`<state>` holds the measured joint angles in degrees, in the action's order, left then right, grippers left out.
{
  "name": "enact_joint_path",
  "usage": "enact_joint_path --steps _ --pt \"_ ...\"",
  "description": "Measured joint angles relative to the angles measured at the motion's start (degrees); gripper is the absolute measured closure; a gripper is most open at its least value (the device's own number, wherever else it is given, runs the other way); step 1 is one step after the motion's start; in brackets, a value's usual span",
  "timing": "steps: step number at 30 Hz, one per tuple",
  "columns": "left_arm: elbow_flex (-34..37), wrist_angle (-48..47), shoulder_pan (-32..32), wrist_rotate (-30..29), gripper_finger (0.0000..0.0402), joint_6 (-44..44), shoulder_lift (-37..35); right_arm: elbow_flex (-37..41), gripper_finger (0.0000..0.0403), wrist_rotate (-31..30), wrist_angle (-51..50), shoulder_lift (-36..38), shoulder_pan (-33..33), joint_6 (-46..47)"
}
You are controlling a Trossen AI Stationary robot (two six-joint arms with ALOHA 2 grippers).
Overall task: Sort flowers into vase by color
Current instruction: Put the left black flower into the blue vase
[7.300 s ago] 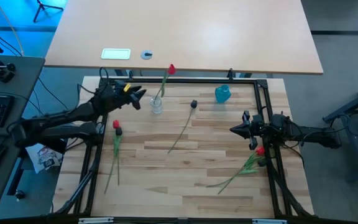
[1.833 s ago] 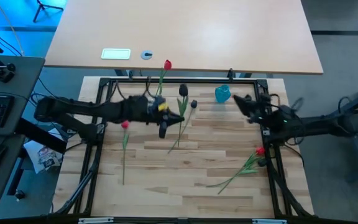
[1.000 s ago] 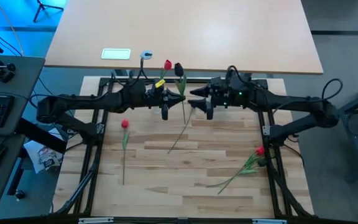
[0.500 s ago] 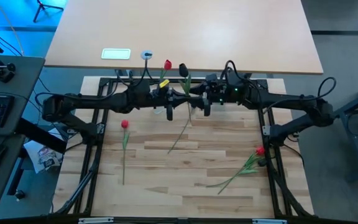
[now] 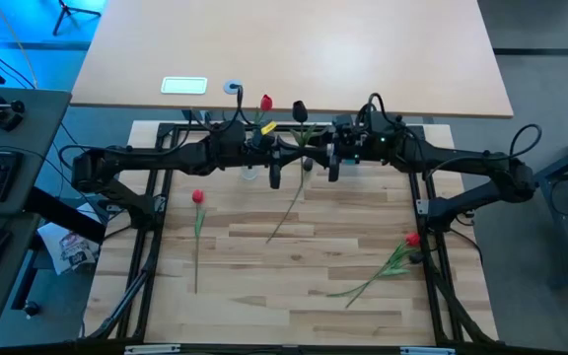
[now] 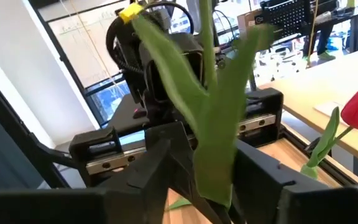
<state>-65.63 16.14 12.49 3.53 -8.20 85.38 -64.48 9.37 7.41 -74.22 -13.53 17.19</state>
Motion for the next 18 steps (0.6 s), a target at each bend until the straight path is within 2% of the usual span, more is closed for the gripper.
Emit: enact_joint_path --steps 5,14,18 --pt "0.0 0.67 -0.02 -0.62 0.0401 0.99 0.02 -0.01 0.028 -0.33 -0.6 0.03 -0.01 -1.33" --pt "0.0 4.64 0.04 -1.07 0.0401 0.97 0.04 0.01 0.0269 -1.94 -0.1 -0.01 0.01 -3.62" --pt "-0.02 4.35 0.04 -1.03 0.0401 1.7 -0.02 0.01 0.0276 -1.8 0.54 -0.01 0.01 -5.15"
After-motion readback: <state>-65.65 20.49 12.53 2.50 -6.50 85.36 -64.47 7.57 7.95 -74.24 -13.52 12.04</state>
